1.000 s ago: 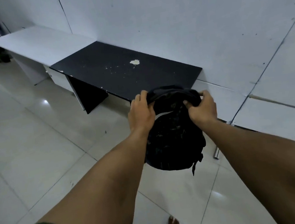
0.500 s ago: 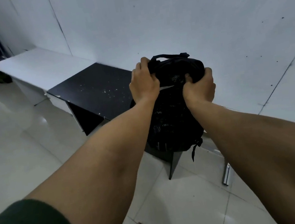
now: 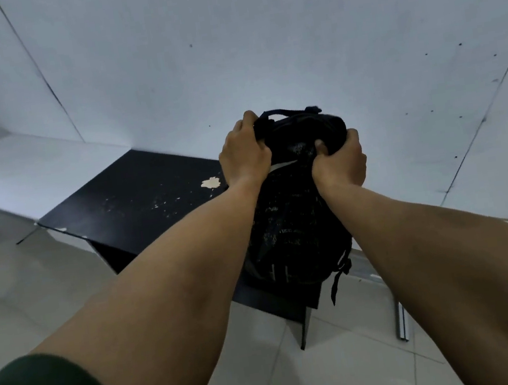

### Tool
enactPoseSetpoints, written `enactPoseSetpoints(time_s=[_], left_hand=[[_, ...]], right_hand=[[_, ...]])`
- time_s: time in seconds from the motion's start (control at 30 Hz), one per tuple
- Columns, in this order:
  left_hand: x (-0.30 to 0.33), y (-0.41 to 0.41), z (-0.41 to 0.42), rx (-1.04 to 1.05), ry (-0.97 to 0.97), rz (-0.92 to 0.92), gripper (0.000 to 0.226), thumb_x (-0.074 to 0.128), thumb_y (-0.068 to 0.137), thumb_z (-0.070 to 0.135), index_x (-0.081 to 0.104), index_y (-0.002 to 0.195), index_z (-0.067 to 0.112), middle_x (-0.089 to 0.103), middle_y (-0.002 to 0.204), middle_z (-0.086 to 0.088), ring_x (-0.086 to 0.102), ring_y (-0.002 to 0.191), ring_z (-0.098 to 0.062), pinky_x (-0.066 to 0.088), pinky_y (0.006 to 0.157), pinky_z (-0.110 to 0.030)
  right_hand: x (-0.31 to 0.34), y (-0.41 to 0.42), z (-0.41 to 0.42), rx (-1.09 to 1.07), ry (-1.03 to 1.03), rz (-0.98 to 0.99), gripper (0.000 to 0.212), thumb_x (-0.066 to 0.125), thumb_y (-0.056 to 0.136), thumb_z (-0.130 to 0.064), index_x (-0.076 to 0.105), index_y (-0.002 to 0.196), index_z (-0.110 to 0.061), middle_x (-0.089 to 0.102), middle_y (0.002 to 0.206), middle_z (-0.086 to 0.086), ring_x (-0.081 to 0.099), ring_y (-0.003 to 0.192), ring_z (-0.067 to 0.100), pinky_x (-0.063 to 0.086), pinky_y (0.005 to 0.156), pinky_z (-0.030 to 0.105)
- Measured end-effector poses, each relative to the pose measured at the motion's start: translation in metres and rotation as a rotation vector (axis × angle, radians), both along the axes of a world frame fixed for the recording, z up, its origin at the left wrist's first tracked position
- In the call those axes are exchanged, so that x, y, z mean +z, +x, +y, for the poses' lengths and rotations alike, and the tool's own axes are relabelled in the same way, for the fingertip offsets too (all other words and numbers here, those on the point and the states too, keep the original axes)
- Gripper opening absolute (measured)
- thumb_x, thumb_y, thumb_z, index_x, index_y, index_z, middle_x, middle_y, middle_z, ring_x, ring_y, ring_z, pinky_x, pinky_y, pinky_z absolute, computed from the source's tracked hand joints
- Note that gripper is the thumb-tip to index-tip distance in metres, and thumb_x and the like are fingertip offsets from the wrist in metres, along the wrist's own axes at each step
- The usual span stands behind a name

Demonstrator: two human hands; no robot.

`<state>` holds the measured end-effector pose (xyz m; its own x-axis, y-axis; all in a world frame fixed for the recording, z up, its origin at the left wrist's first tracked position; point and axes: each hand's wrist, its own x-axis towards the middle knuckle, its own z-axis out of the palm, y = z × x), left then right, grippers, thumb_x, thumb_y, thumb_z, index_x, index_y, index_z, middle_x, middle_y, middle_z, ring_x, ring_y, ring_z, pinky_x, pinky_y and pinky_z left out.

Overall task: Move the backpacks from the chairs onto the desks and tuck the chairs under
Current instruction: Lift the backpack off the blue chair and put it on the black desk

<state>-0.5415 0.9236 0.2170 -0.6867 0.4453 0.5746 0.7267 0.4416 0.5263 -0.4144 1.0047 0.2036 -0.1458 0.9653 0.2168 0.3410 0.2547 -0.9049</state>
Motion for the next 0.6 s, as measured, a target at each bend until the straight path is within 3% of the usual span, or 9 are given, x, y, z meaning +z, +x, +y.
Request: enactPoseSetpoints(time_s=[0.23,0.47,0.6], left_hand=[[-0.010,-0.041,0.065,-0.025,-0.039,-0.032,0.037,0.047,0.075,0.003,0.050,0.105,0.026,0.060,0.089,0.006,0.056,0.078,-0.021,0.040,0.062,-0.031],[-0.014,-0.077,0.126,-0.043,-0.073,-0.074,0.038,0.048,0.073,0.006,0.051,0.104,0.028,0.063,0.086,0.005,0.056,0.076,-0.023,0.046,0.065,-0.034],[-0.015,-0.098,0.160,-0.089,-0.094,-0.089,0.038,0.047,0.072,0.005,0.051,0.103,0.027,0.061,0.083,0.004,0.055,0.074,-0.021,0.041,0.061,-0.032]], right_hand=[[-0.009,-0.040,0.072,0.013,0.012,-0.068,0.026,0.058,0.097,-0.034,0.048,0.113,-0.016,0.054,0.087,-0.003,0.055,0.081,0.023,0.047,0.076,0.035],[-0.014,-0.072,0.135,0.032,-0.012,-0.090,0.028,0.059,0.096,-0.033,0.048,0.115,-0.015,0.054,0.090,-0.002,0.052,0.082,0.021,0.042,0.075,0.033],[-0.017,-0.091,0.163,0.014,-0.025,-0.094,0.028,0.059,0.096,-0.032,0.048,0.116,-0.015,0.054,0.091,-0.002,0.053,0.082,0.021,0.044,0.076,0.033]])
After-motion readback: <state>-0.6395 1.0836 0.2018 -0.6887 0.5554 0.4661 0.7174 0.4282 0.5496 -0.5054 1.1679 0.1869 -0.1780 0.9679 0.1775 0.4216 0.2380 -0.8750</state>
